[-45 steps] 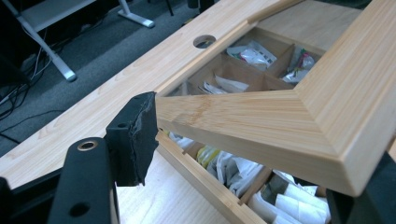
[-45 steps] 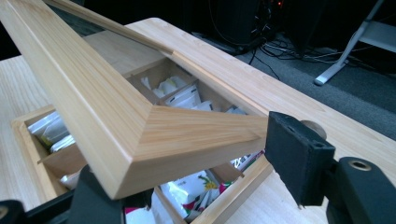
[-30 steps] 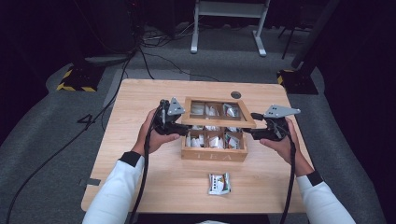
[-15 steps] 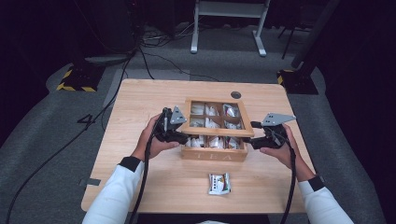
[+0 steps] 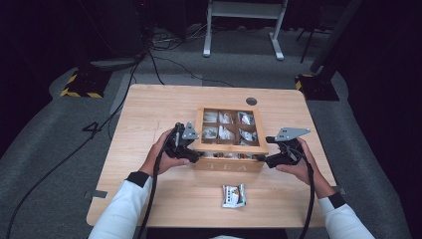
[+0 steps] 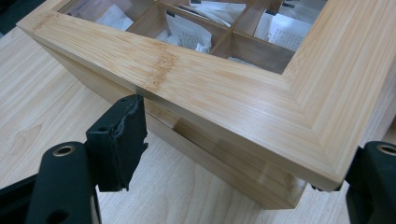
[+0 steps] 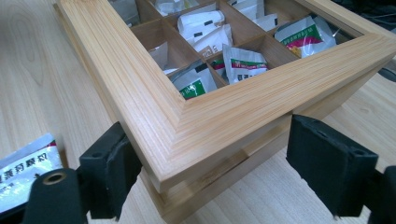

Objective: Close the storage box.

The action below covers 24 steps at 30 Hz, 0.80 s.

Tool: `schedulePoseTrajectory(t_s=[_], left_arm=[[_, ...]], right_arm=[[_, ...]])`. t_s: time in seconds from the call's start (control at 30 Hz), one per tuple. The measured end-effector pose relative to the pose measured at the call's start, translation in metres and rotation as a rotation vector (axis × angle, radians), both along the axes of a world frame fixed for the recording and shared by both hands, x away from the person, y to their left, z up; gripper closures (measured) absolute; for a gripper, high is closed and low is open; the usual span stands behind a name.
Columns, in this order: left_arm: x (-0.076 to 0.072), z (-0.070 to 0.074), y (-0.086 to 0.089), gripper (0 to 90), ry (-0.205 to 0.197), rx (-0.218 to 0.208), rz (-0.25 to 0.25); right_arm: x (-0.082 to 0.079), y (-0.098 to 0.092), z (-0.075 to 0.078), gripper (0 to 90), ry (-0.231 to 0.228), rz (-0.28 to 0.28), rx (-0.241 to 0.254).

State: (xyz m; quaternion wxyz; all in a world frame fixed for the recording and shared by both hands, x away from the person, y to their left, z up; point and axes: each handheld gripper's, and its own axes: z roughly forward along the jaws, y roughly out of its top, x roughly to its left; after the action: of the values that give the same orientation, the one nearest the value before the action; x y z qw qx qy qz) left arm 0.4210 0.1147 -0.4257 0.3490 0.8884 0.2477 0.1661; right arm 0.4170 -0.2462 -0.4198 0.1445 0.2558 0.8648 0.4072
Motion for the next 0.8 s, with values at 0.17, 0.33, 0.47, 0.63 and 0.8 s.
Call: schedulePoseTrajectory(t_s=[0.17,0.33,0.47,0.63,0.8], left_arm=[[-0.0002,-0.0030,-0.0004,25.3,0.012,-0.015,-0.008],[-0.0013,-0.0044,0.0006,26.8,0.015,-0.034,-0.006],[-0.0024,-0.0042,0.0011,27.6,0.011,-0.033,-0.008],[-0.0034,-0.0002,0.0036,25.8,0.048,-0.026,-0.031],[-0.0057,-0.0010,0.0055,17.0,0.073,-0.005,-0.063]], right_arm=[[-0.0011,-0.0002,-0.0026,19.2,0.003,-0.003,0.002],[-0.0022,-0.0009,-0.0034,19.8,0.000,-0.004,0.011],[-0.0031,-0.0021,-0.0031,20.7,0.004,-0.003,0.022],[-0.0048,-0.0038,-0.0018,21.2,0.016,0.001,0.034],[-0.0075,0.0010,-0.0065,18.8,0.020,0.010,-0.024]])
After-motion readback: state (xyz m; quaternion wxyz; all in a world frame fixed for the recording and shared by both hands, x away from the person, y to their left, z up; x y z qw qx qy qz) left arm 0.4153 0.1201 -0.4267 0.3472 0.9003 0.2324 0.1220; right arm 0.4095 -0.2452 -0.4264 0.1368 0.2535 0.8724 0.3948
